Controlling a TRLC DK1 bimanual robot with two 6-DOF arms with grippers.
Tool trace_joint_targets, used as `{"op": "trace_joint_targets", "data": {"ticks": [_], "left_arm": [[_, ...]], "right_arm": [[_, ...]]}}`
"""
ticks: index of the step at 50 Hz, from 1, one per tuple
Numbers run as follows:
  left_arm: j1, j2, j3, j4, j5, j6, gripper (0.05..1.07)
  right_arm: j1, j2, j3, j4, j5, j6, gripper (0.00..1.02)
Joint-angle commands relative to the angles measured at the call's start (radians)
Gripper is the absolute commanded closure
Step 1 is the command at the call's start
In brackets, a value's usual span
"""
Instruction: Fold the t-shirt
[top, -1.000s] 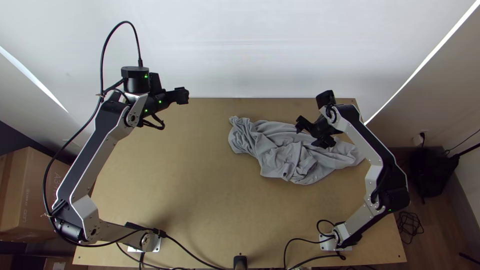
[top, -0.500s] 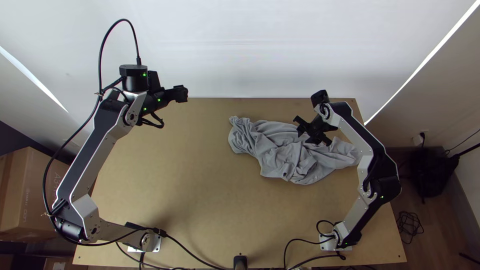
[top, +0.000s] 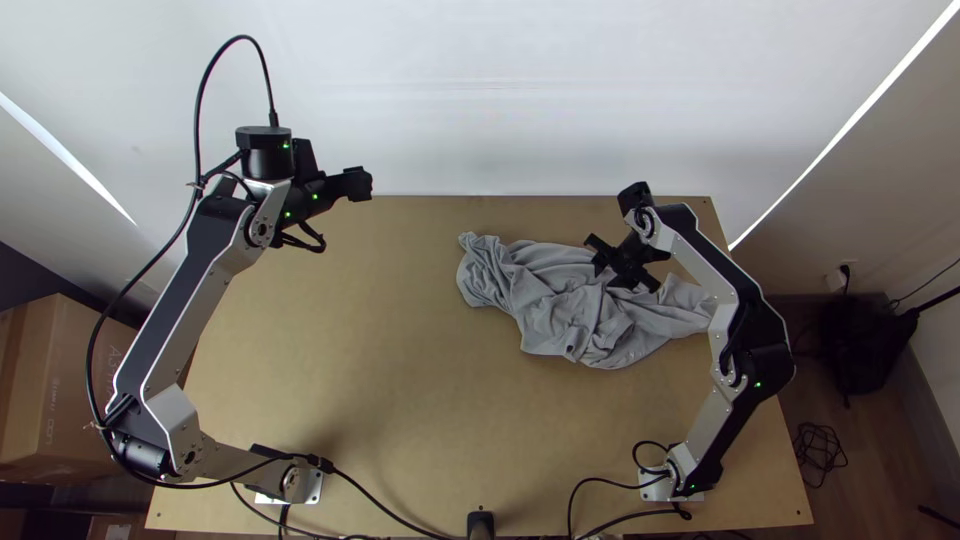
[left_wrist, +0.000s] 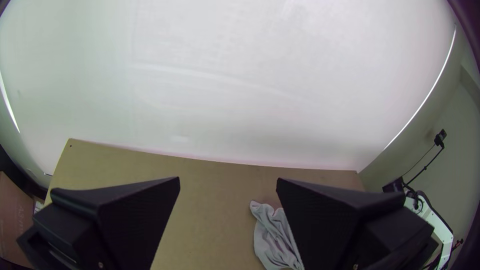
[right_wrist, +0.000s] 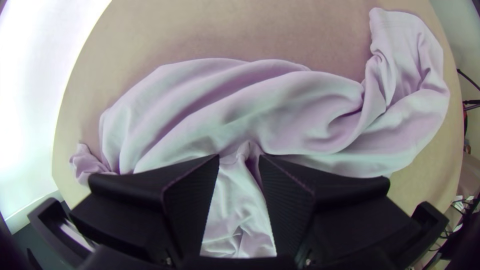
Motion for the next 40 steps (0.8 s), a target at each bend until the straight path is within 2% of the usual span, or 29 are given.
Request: {"op": "trace_joint_targets", "data": {"ticks": [1, 11, 16, 18, 19, 24, 28, 32, 40], "left_arm": [[0.010, 0.013, 0.034, 0.004, 0.004, 0.009, 0.10], [0.013, 0.018, 0.036, 0.004, 0.002, 0.010, 0.10], [0.013, 0.024, 0.042, 0.004, 0.002, 0.015, 0.10], [0.014, 0.027, 0.045, 0.004, 0.002, 0.018, 0.10], [0.014, 0.030, 0.047, 0.004, 0.002, 0.021, 0.10], [0.020, 0.049, 0.054, -0.002, 0.002, 0.049, 0.10], [0.030, 0.087, 0.066, -0.022, 0.002, 0.113, 0.10], [0.037, 0.167, 0.137, -0.094, -0.001, 0.176, 0.10], [0.036, 0.372, 0.370, -0.250, 0.002, 0.233, 0.10]], "right_arm": [[0.007, 0.032, 0.013, -0.012, -0.004, 0.015, 0.63], [0.011, 0.052, 0.005, -0.012, -0.004, 0.012, 0.64], [0.019, 0.053, 0.004, -0.012, 0.000, 0.004, 0.86], [0.020, 0.055, 0.004, -0.012, 0.010, -0.002, 0.98], [0.023, 0.055, 0.002, -0.012, 0.016, -0.005, 1.00], [0.028, 0.055, -0.001, -0.028, 0.019, -0.011, 1.00], [0.019, 0.046, 0.007, -0.054, 0.019, -0.017, 1.00], [0.007, 0.020, 0.005, -0.068, 0.020, -0.020, 1.00], [-0.016, -0.042, -0.004, -0.086, 0.022, -0.031, 1.00]]}}
